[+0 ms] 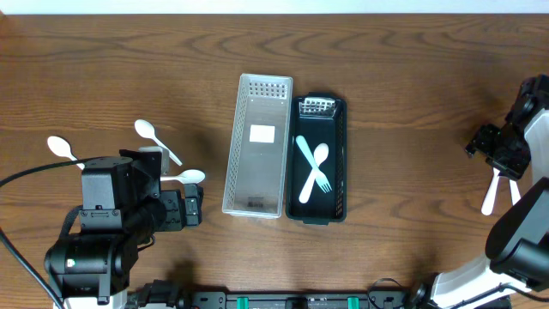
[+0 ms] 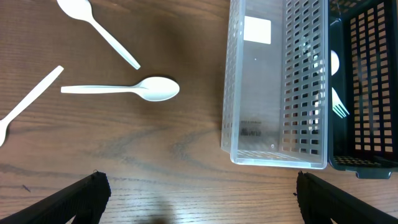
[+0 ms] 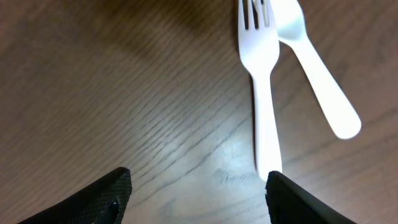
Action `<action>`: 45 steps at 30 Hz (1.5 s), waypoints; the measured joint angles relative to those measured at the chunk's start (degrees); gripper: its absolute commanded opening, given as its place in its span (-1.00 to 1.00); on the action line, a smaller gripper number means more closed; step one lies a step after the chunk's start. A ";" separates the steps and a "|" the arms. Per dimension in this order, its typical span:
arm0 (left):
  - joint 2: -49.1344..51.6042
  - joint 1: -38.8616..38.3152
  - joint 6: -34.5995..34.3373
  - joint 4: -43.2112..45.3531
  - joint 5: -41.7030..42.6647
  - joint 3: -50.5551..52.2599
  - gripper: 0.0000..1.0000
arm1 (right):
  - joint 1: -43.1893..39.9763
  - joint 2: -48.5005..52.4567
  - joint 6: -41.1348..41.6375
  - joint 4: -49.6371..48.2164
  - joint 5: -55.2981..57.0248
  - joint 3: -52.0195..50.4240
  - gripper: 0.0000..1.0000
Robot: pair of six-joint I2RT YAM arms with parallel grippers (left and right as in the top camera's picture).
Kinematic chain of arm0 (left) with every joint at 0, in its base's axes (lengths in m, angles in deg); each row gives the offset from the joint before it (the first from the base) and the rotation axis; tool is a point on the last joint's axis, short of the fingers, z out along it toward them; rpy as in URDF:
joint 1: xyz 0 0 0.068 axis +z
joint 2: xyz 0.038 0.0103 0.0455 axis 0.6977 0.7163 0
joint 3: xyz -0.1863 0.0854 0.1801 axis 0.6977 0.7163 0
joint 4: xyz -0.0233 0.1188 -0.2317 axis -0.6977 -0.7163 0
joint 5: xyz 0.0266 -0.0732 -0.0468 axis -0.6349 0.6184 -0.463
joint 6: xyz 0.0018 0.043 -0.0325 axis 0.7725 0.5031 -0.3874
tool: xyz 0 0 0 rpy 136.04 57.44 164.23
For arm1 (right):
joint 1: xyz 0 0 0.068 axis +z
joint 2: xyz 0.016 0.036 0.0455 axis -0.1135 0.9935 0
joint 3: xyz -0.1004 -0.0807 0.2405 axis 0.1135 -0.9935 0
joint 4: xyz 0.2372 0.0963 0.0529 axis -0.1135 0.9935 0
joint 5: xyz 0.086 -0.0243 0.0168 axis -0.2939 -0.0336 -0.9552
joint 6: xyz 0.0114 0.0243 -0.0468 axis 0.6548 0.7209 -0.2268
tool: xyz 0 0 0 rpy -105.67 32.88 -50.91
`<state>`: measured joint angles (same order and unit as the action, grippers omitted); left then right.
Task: Pack container
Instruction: 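Move the right gripper over the white forks and close on one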
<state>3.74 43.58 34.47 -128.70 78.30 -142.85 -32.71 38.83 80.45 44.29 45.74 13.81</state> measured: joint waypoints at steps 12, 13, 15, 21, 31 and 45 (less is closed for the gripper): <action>0.00 0.00 0.00 0.02 0.00 0.00 0.96 | -3.61 1.66 -6.21 -4.42 -1.09 -0.61 0.47; 0.00 0.00 0.00 0.00 0.02 0.00 0.96 | -3.69 1.66 -6.34 -4.57 -1.09 -0.76 0.47; 0.00 0.00 0.00 0.02 0.02 0.00 0.96 | -3.69 1.66 -6.43 -5.07 -1.09 -1.29 0.47; 0.00 0.00 0.00 0.00 0.00 0.00 0.96 | -4.17 1.66 -6.69 -7.28 -1.29 -3.13 0.47; 0.00 0.00 0.00 0.00 0.00 0.00 0.96 | -7.10 1.66 -6.82 -11.52 -1.70 -7.34 0.47; 0.00 0.00 0.00 -0.02 0.00 0.00 0.96 | -8.37 1.68 -8.00 -17.16 -3.93 -9.70 0.47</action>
<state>3.74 43.58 34.47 -128.72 78.30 -142.85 -41.08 40.51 72.45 27.13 41.81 4.11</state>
